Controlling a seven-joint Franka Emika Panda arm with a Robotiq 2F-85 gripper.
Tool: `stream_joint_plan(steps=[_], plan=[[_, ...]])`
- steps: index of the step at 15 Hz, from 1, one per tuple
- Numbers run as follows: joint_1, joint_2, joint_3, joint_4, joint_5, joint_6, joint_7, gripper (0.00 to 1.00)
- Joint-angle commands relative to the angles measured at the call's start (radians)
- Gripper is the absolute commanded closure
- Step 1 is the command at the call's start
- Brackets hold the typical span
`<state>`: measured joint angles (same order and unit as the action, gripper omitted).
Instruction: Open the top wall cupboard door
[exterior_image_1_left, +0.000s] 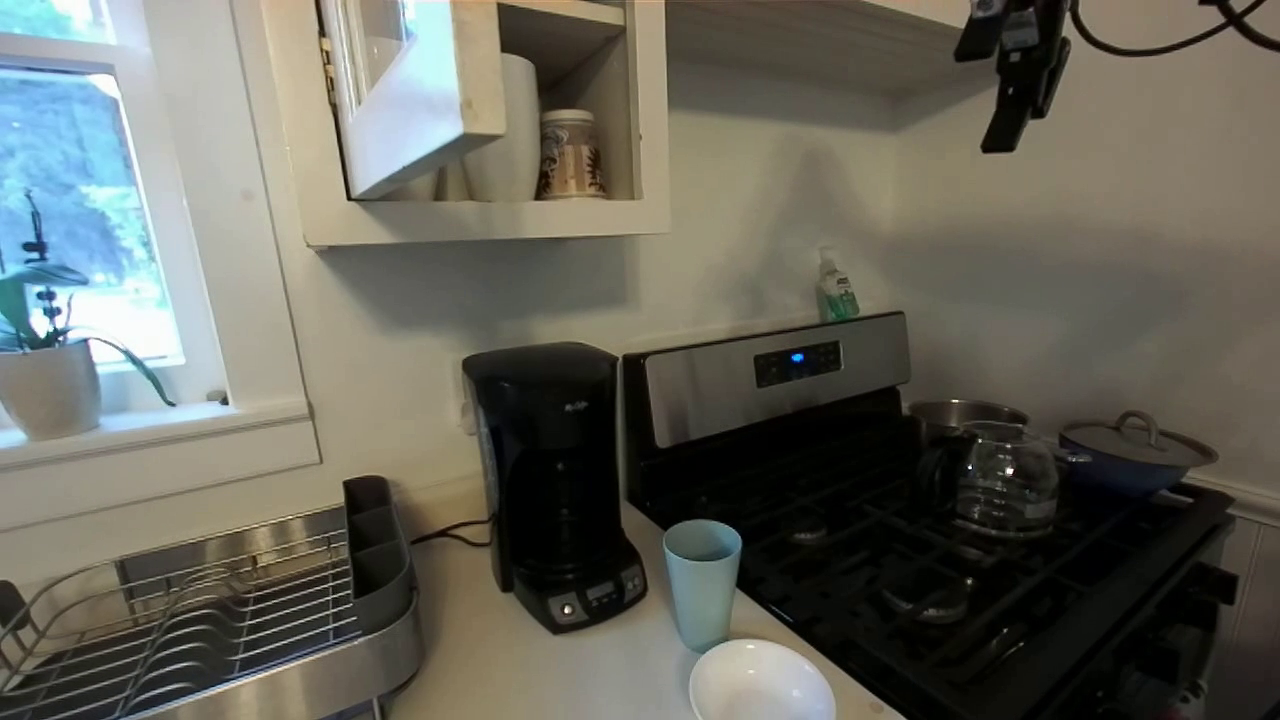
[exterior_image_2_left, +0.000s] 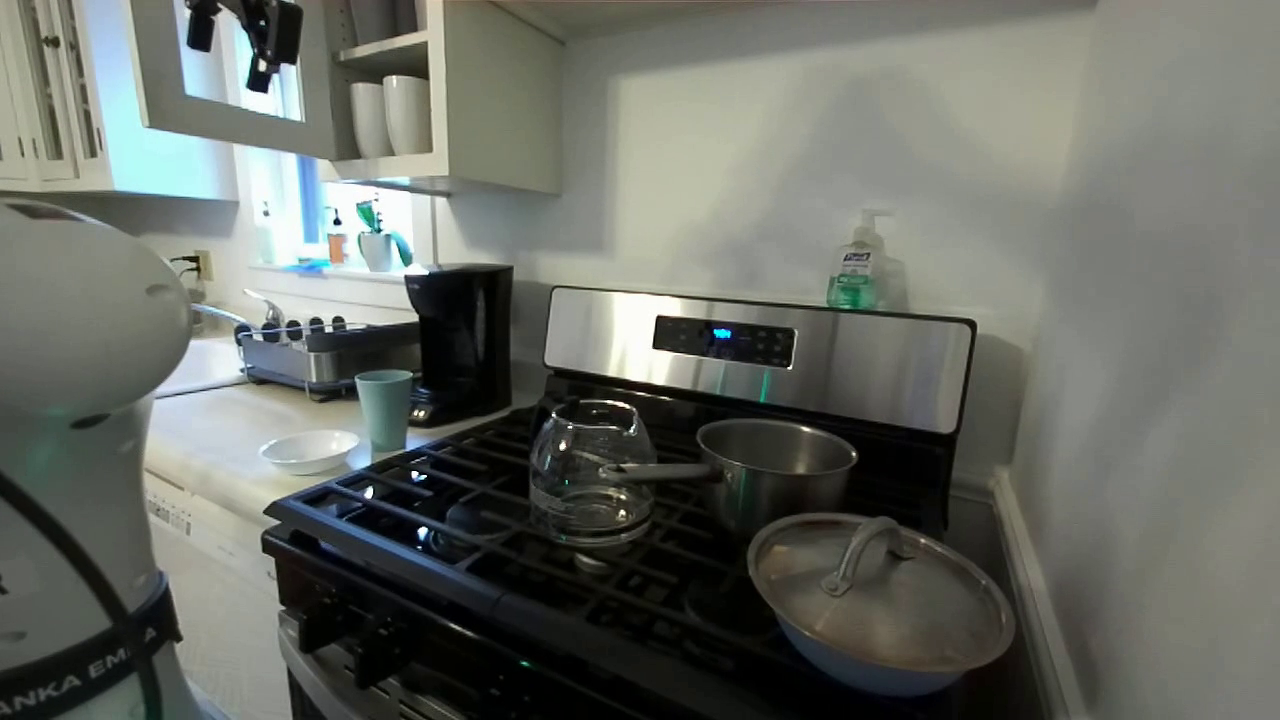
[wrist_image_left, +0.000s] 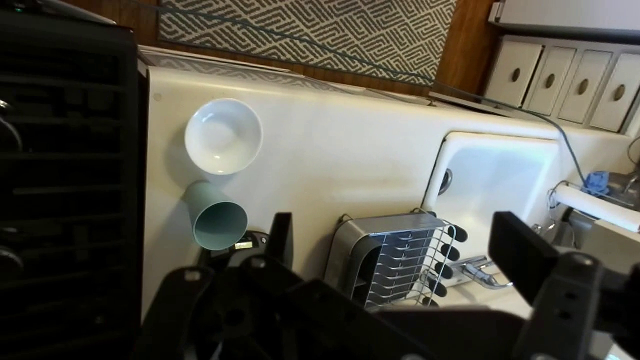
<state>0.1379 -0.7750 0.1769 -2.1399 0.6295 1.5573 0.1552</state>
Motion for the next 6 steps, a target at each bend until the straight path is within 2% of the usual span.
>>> stream_joint_plan(steps=[1, 6], plan=[[-0.007, 0.000, 0.004, 0.002, 0.003, -0.004, -0.004, 0.00], [-0.006, 0.008, 0.007, 0.000, 0.003, -0.001, -0.005, 0.00]])
